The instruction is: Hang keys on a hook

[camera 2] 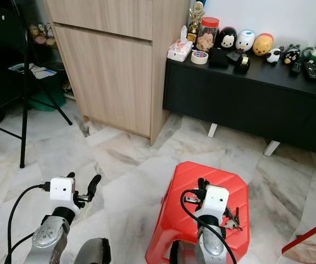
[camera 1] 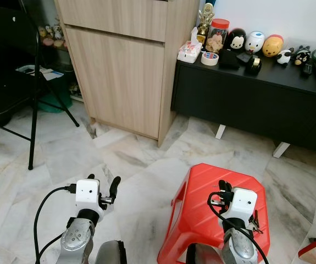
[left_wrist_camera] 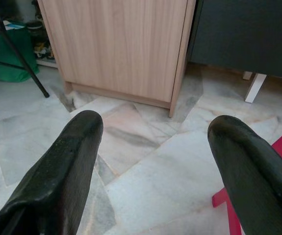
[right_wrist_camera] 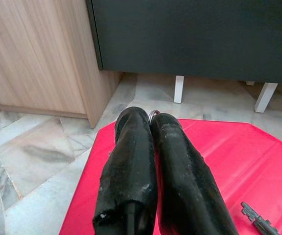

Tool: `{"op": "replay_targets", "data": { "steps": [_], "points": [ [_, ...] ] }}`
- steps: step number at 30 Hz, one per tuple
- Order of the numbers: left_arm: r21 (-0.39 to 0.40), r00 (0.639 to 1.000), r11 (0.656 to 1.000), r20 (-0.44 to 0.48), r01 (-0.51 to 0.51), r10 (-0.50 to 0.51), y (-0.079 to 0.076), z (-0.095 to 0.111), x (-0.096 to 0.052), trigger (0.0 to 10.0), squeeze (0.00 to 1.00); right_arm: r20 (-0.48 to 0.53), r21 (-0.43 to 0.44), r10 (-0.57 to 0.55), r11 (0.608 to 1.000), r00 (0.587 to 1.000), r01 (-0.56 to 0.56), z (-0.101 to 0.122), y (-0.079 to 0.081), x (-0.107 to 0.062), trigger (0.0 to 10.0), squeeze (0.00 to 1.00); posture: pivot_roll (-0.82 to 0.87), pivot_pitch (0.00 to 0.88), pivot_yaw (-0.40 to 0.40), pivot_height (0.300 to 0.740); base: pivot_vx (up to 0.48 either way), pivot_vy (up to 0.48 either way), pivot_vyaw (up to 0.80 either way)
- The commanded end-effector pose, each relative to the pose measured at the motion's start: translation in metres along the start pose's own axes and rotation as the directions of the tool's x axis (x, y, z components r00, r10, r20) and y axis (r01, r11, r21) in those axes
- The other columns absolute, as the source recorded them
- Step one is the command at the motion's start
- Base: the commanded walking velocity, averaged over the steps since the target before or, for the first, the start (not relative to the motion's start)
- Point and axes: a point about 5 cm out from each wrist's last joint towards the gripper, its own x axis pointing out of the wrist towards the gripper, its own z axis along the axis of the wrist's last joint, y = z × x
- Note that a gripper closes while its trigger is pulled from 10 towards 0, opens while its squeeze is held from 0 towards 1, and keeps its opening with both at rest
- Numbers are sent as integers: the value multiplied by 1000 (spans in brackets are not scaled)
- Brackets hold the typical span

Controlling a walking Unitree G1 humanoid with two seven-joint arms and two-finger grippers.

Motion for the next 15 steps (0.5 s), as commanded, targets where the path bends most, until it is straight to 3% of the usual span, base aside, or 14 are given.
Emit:
{"op": "replay_targets", "data": {
  "steps": [1, 15],
  "points": [
    [19, 1000, 1000, -6, 18, -17, -3, -2, 1, 10000, 0, 9, -7, -6, 1000, 1000, 6, 2, -3, 1, 10000, 0, 78, 29, -76, 629, 0, 0, 0],
    [20, 1000, 1000, -27, 15, -15, -2, -7, -1, 10000, 0, -6, -4, -20, 1000, 1000, 20, 0, -4, 1, 10000, 0, 78, 29, -76, 684, 0, 0, 0]
  ]
}}
